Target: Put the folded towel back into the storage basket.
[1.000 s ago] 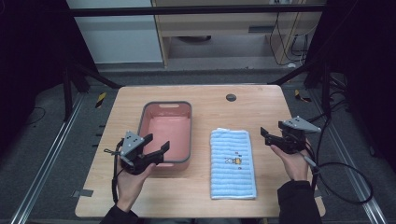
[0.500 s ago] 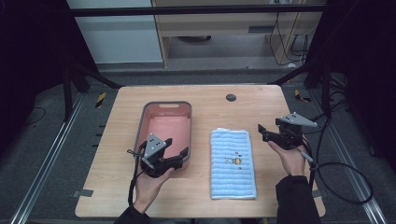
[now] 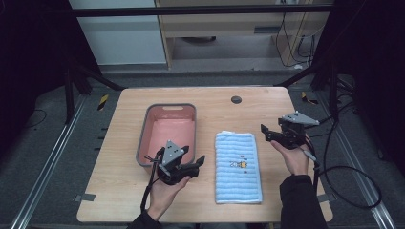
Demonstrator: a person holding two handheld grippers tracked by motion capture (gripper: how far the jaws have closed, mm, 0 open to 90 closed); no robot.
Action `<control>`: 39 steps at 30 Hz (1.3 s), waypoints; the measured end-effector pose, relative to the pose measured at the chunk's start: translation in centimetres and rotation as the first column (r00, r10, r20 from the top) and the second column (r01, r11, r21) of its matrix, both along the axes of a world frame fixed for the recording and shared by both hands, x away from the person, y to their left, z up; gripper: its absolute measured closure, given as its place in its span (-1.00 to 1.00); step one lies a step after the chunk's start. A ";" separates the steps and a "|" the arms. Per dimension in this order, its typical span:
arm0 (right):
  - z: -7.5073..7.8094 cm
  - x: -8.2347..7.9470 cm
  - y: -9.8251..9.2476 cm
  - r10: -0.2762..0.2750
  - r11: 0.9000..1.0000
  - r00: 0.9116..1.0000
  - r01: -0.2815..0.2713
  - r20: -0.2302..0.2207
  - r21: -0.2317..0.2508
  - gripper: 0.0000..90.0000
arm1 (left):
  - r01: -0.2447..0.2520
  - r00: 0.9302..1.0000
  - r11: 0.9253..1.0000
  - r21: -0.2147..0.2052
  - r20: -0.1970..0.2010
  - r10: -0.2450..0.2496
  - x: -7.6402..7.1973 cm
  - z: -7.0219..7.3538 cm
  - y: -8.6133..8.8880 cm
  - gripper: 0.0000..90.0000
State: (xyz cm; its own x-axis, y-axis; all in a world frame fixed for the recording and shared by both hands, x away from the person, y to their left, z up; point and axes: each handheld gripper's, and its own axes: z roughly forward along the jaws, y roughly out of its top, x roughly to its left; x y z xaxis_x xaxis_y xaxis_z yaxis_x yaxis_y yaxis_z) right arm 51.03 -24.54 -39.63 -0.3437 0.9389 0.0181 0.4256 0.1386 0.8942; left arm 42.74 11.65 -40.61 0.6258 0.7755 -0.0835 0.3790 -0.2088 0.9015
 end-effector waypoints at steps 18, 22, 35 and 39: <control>-1.0 1.5 0.8 0.025 0.999 1.000 -0.025 -0.012 -0.033 -0.33 | 0.071 0.997 0.997 0.034 -0.035 -0.070 -0.9 -2.0 -3.3 -0.20; -1.3 1.7 0.9 0.030 0.999 0.999 -0.031 -0.022 -0.043 -0.34 | 0.083 0.995 0.996 0.043 -0.050 -0.081 -1.0 -2.6 -3.9 -0.19; -3.3 2.3 1.0 0.014 0.998 0.999 -0.016 -0.052 -0.054 -0.26 | 0.100 0.990 0.992 0.071 -0.109 -0.092 -1.1 -5.1 -4.8 -0.13; -4.1 2.7 1.3 0.017 0.999 0.997 -0.020 -0.075 -0.043 -0.26 | 0.101 0.988 0.992 0.081 -0.129 -0.090 -1.0 -6.0 -4.9 -0.11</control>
State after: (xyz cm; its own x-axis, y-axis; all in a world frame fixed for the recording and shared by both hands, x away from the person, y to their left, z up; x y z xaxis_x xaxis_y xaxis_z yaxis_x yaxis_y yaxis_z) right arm 53.69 -23.20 -43.75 -0.3603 0.9328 0.0032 0.4882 0.1857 0.8528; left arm 41.71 6.74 -46.57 0.6863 0.7204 -0.1003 0.4618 -0.3251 0.8252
